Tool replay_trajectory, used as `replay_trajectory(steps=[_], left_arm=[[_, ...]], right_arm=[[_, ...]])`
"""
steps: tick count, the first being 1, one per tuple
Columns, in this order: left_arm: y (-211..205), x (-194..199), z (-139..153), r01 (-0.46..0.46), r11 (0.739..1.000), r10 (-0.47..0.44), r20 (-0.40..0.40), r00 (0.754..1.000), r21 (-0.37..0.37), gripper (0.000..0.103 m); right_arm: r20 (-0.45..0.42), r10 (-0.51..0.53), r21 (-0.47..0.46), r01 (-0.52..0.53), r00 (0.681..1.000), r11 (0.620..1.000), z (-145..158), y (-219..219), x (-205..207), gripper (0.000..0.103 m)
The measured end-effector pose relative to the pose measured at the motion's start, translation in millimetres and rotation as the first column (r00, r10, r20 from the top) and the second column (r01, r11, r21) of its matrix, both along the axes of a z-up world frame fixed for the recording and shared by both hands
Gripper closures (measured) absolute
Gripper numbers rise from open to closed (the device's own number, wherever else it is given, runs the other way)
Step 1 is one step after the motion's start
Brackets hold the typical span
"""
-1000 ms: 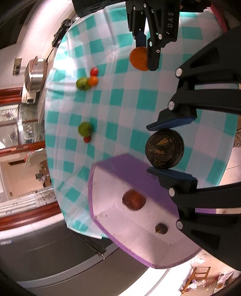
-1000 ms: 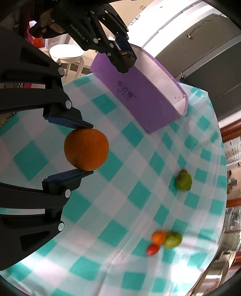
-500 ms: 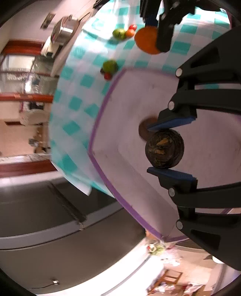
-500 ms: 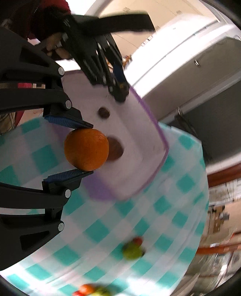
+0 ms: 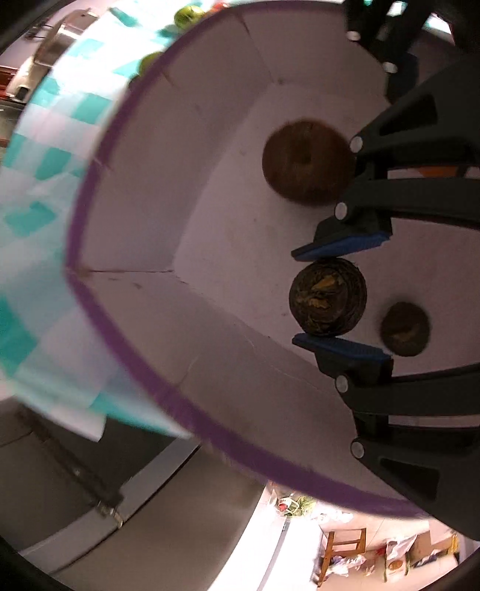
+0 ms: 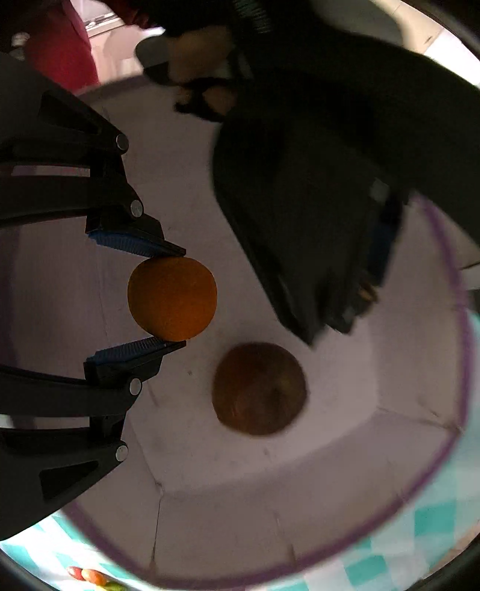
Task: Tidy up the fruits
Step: 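Open both tools to drop the orange and mangosteen into the box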
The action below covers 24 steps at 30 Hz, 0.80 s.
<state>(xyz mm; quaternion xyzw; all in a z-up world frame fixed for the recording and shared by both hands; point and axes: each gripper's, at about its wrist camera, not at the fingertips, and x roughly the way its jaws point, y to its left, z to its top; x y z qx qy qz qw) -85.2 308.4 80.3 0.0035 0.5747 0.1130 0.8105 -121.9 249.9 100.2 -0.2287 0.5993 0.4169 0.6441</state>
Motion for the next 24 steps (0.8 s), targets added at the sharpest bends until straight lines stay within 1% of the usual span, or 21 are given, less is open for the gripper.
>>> replay_trajectory(steps=[1,4,7,8,10,13,15,16,17,18,19,21,22,24], left_arm=[[3,3,-7,0.006,1.0,-0.006,-0.018,1.0,-0.008,0.062],[9,8,-23,0.014,0.999,-0.016,-0.057,0.998,-0.029,0.062],[14,10,-35,0.01,0.997,-0.016,-0.081,0.997,-0.076,0.062],[15,10,-36,0.011,0.996,-0.018,-0.082,0.996,-0.087,0.062],[18,13,-38,0.026,0.996,-0.032,-0.07,0.997,-0.082,0.06],[21,17,-37,0.041,0.996,-0.046,-0.065,0.997,-0.076,0.061],[23,17,-37,0.043,0.996,-0.047,-0.061,0.997,-0.074,0.059],[24,16,-36,0.042,0.996,-0.046,-0.056,0.997,-0.073,0.057],[20,14,-35,0.04,0.996,-0.044,-0.051,0.998,-0.074,0.055],[19,12,-33,0.039,0.996,-0.043,-0.042,0.998,-0.076,0.048],[17,11,-30,0.041,0.996,-0.043,-0.025,0.999,-0.078,0.038],[12,9,-22,0.043,0.998,-0.043,0.004,0.999,-0.043,0.032],[9,8,-17,0.045,0.999,-0.045,0.008,0.999,-0.018,0.028],[5,5,-8,0.039,0.999,-0.039,0.012,0.999,0.007,0.024]], right_arm=[[-0.02,-0.018,-0.022,0.018,1.0,1.0,-6,3,3,0.06],[-0.022,-0.03,-0.079,0.028,0.999,0.997,-16,7,9,0.06],[-0.041,-0.051,-0.126,0.045,0.998,0.991,-25,9,13,0.06],[-0.042,-0.053,-0.139,0.047,0.998,0.989,-28,10,14,0.06],[-0.046,-0.066,-0.154,0.058,0.997,0.986,-31,11,16,0.06],[-0.048,-0.082,-0.162,0.074,0.995,0.984,-31,8,18,0.06],[-0.049,-0.105,-0.157,0.097,0.993,0.983,-28,6,22,0.057],[-0.045,-0.102,-0.148,0.095,0.994,0.984,-28,-3,13,0.053],[-0.04,-0.099,-0.14,0.093,0.994,0.986,-26,-4,13,0.043],[-0.028,-0.097,-0.132,0.092,0.995,0.987,-22,-5,13,0.037],[-0.018,-0.096,-0.124,0.093,0.995,0.988,-21,-8,15,0.031],[-0.003,-0.089,-0.092,0.089,0.996,0.992,-12,-13,16,0.031],[0.009,-0.087,-0.073,0.087,0.996,0.994,-7,-16,14,0.03],[0.031,-0.086,-0.026,0.087,0.996,0.996,7,-24,12,0.028]])
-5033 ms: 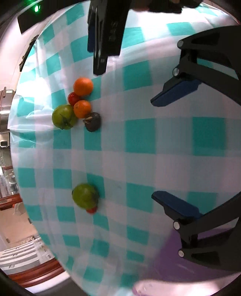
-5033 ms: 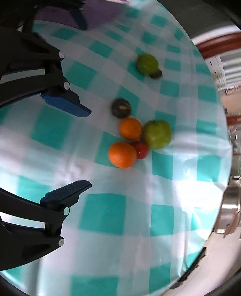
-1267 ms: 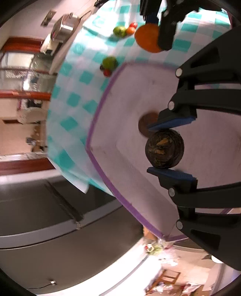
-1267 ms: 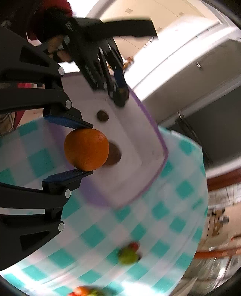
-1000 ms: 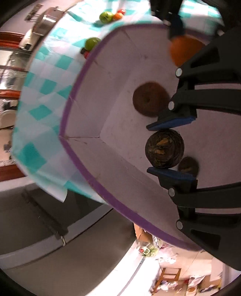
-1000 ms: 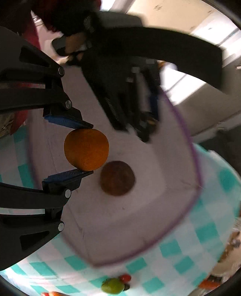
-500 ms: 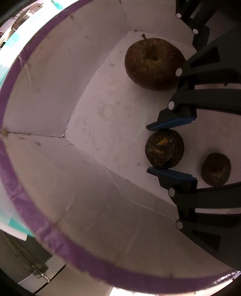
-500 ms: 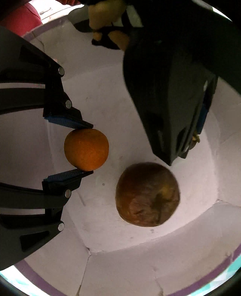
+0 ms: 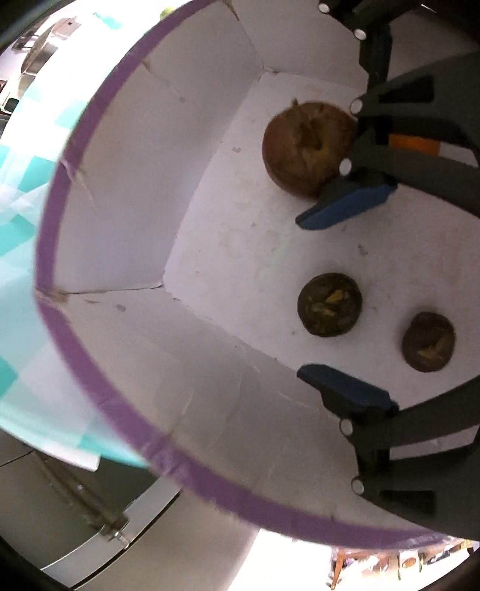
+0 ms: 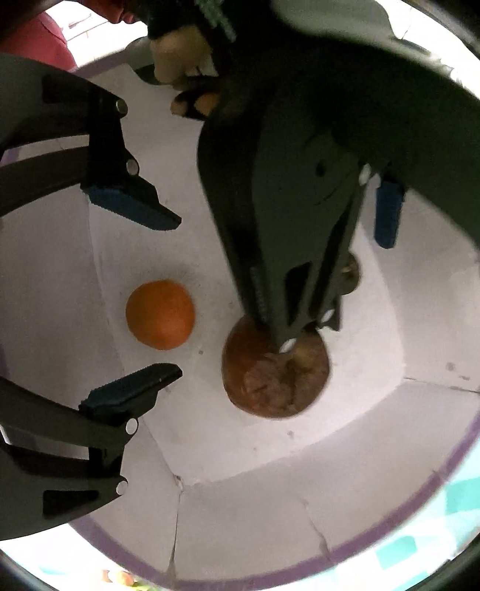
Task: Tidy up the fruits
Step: 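Open both tools to drop the orange and mangosteen into the box, then grasp a red tomato with the right tool while the left tool grasps an orange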
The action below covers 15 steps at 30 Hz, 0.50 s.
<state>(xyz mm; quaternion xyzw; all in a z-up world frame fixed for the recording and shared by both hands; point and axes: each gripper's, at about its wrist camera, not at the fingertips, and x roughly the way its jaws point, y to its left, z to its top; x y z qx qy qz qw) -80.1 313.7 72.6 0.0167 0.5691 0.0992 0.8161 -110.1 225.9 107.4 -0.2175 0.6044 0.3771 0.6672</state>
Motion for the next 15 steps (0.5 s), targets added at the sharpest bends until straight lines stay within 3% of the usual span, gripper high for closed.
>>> replay_trajectory(steps=[5,9,12,15], left_arm=[[-20,-26,43,-0.069,0.994,0.062,0.089,0.994,0.085,0.021],[-57,-50,86,-0.15,0.977,0.121,0.184,0.975,0.152,0.014],[-102,-60,109,-0.165,0.969,0.113,0.262,0.958,0.186,0.002],[-154,-72,128,-0.155,0.966,0.082,0.325,0.942,0.209,0.002]], right_arm=[[0.06,-0.003,0.139,-0.006,0.998,0.99,42,-21,-4,0.025],[0.095,-0.046,0.274,0.018,0.994,0.962,78,-56,-17,0.021],[0.107,-0.125,0.371,0.077,0.986,0.925,97,-95,-26,0.017],[0.115,-0.225,0.419,0.158,0.968,0.894,102,-163,-42,0.016]])
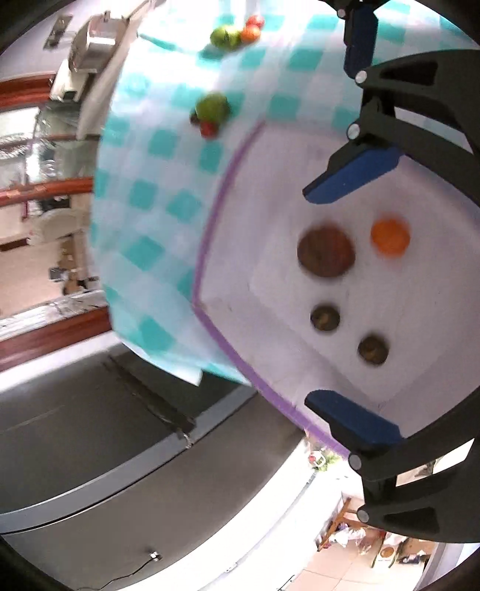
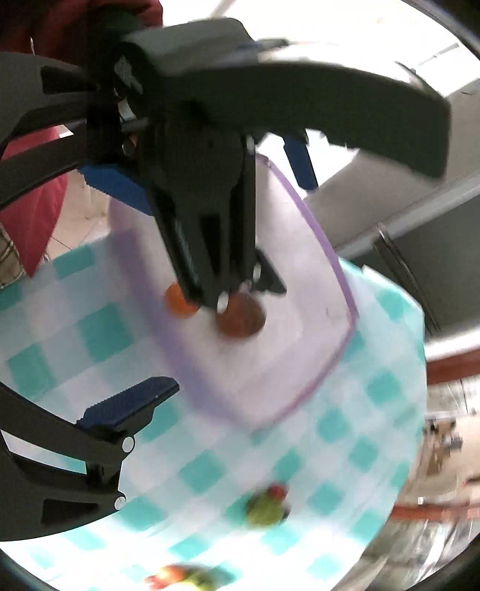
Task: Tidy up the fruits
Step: 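Grasp a red tomato with the right tool while the left tool grasps an orange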
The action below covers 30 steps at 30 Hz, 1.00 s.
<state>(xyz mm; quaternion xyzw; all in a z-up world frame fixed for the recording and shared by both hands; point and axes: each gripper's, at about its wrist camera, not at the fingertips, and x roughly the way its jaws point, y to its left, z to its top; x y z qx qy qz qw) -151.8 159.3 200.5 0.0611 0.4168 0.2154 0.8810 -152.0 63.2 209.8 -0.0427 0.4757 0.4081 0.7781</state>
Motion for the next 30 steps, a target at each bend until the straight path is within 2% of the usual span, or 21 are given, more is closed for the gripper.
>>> replay_trajectory(steps=[2,6,11,13,17,20,22,24,26,30], left_arm=[[-34,-6,1,0.021,1.0,-0.022,0.028,0.999,0.013,0.002],[-107,-16,-8,0.14,0.99,-0.141,0.026,0.99,0.017,0.002],[-195,-22,-38,0.314,0.949,-0.314,-0.056,0.948,-0.002,0.002],[-222,-23,-51,0.369,0.929,-0.371,-0.1,0.923,-0.042,0.002],[-262,-26,-68,0.429,0.894,-0.445,-0.145,0.884,-0.129,0.002],[-277,-19,-79,0.459,0.868,-0.49,-0.177,0.854,-0.187,0.002],[-280,-12,-86,0.455,0.865,-0.494,-0.191,0.849,-0.212,0.002],[-279,-3,-92,0.441,0.866,-0.487,-0.2,0.85,-0.234,0.002],[-272,5,-98,0.421,0.87,-0.474,-0.204,0.856,-0.257,0.002],[-254,27,-107,0.394,0.879,-0.452,-0.202,0.869,-0.269,0.002]], right_arm=[[-0.003,-0.054,0.018,0.054,0.999,0.998,-6,-34,-5,0.016],[-0.008,-0.163,0.011,0.163,0.987,0.987,-21,-103,-19,0.015],[-0.024,-0.282,-0.046,0.281,0.959,0.959,-61,-186,-47,0.015],[-0.024,-0.332,-0.089,0.329,0.943,0.94,-83,-214,-46,0.015],[-0.037,-0.408,-0.125,0.401,0.912,0.907,-109,-257,-47,0.015],[-0.034,-0.463,-0.156,0.453,0.886,0.878,-127,-274,-40,0.015],[-0.01,-0.489,-0.176,0.48,0.872,0.859,-132,-280,-35,0.017],[0.034,-0.503,-0.197,0.499,0.864,0.844,-134,-281,-28,0.02],[0.081,-0.499,-0.224,0.503,0.863,0.835,-139,-278,-16,0.029],[0.177,-0.446,-0.28,0.479,0.878,0.832,-140,-268,10,0.037]])
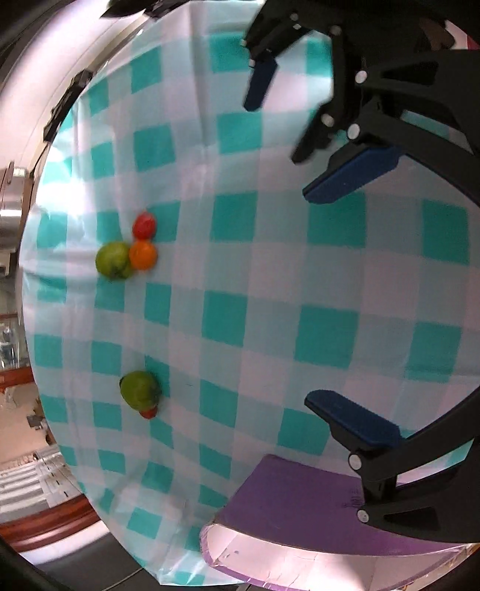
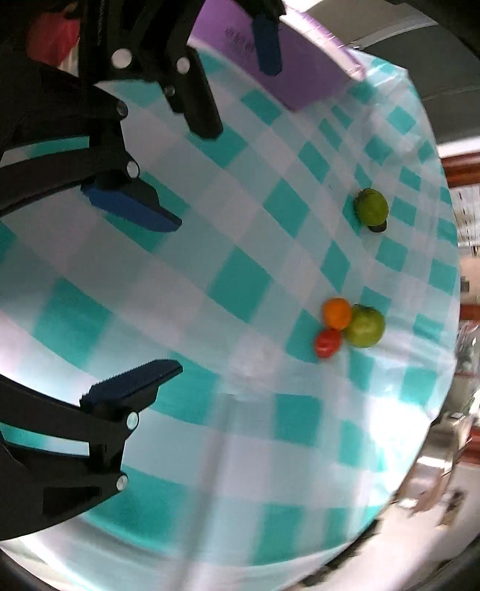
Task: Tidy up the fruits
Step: 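Grasp a red tomato with the right tool while the left tool grasps an orange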
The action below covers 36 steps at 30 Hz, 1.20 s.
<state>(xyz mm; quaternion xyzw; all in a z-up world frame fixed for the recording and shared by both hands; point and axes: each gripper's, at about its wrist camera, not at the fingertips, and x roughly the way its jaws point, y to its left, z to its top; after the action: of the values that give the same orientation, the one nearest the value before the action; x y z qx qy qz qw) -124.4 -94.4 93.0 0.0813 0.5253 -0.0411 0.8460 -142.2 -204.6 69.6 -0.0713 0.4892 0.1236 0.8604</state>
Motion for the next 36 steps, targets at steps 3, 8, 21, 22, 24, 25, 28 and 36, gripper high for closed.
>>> replay_trajectory(steps=[3,8,21,22,24,25,28,36], left_arm=[[13,21,-3,-0.029,0.999,0.029,-0.005,1.0,-0.018,0.002],[21,57,-16,0.006,1.0,-0.006,0.027,1.0,-0.005,0.002],[5,123,-65,0.164,0.986,-0.161,0.098,0.982,-0.025,0.002],[5,130,-66,0.167,0.986,-0.163,0.103,0.981,-0.029,0.002],[6,141,-68,0.168,0.985,-0.163,0.11,0.98,-0.04,0.002],[5,146,-69,0.17,0.984,-0.164,0.111,0.98,-0.044,0.002],[4,162,-73,0.176,0.983,-0.169,0.108,0.98,-0.061,0.002],[-19,198,-80,0.234,0.966,-0.224,0.103,0.969,-0.108,0.002]], right_arm=[[0.044,0.017,-0.118,-0.012,0.999,0.993,-2,7,36,0.04],[0.059,0.025,-0.217,-0.012,0.998,0.976,-15,13,100,0.046],[0.052,0.067,-0.257,-0.052,0.996,0.965,-56,16,194,0.056],[0.044,0.058,-0.228,-0.047,0.997,0.972,-56,13,199,0.057],[0.018,0.035,-0.139,-0.033,0.999,0.99,-55,2,211,0.06],[0.012,0.03,-0.113,-0.029,0.999,0.993,-55,-1,214,0.063],[-0.005,0.021,-0.05,-0.021,1.0,0.999,-54,-8,224,0.068],[0.038,-0.187,0.096,0.183,0.982,0.978,-16,-45,222,0.07]])
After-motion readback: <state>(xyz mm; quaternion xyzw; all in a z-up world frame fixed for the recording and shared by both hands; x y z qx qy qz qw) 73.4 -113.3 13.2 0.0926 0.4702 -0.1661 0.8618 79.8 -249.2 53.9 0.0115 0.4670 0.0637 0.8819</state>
